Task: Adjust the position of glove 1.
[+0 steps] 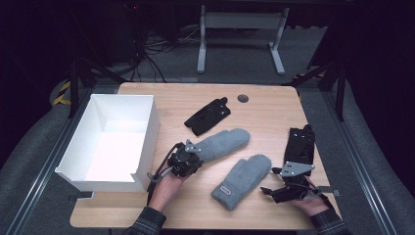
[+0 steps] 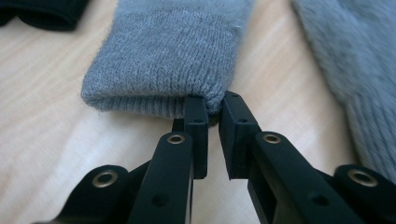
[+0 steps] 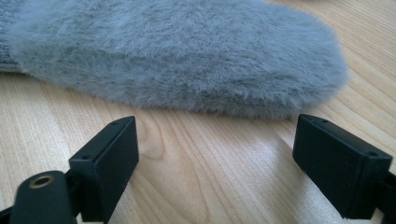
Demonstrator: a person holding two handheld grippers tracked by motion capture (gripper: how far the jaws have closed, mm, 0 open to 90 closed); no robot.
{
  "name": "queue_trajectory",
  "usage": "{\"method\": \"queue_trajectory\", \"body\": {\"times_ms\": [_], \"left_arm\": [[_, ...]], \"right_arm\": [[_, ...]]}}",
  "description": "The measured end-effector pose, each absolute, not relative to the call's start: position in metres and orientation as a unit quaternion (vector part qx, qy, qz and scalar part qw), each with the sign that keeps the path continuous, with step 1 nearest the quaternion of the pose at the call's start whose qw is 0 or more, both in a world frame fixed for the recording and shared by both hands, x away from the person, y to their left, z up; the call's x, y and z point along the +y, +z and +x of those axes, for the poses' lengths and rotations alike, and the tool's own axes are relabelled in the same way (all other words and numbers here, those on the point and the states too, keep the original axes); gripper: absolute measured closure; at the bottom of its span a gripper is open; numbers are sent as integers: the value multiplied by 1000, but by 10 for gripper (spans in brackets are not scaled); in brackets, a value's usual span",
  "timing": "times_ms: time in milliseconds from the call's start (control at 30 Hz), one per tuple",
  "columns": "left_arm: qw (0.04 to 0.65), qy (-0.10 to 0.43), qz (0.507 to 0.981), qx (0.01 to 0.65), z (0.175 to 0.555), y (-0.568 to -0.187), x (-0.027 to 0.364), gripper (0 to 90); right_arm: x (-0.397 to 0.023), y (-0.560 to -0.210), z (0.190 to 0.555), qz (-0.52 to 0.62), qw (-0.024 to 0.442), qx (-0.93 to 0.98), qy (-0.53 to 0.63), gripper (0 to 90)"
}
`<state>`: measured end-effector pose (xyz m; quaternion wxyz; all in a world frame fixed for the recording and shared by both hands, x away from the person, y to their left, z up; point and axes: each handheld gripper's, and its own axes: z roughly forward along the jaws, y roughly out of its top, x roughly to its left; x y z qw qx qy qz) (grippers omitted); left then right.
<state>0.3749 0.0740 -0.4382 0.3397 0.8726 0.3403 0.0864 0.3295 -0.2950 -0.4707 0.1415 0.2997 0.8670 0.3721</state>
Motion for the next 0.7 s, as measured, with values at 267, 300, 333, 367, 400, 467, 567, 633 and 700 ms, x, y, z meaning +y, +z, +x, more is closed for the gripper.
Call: {"method": "queue_trajectory", "body": {"times_ms": [267,300,333,367,400,467,567,633,700], "left_arm": [[337,60,874,344,343,-446,83,757],[336,58,875,345,341,-446,82,729],[336,58,875,345,341,-446,82,659],[332,56,875,347,338,-446,82,569],[336,55,875,345,337,-445,83,540],[342,55,873,343,336,-440,83,466],[348,60,875,332,336,-433,83,374],[351,62,876,325,340,-428,82,353],[351,65,877,320,343,-425,80,341]], "right_arm": [[-295,-471,329,300,141,867,372,148],[-295,-471,329,300,141,867,372,148],[-295,-471,329,300,141,867,372,148],[-295,-471,329,300,141,867,372,148],[-295,-471,329,300,141,867,372,148],[-295,-470,329,299,141,868,371,148],[-295,-470,329,299,142,868,371,148],[-295,-470,329,299,142,868,370,148],[-295,-470,329,300,142,868,370,148]]}}
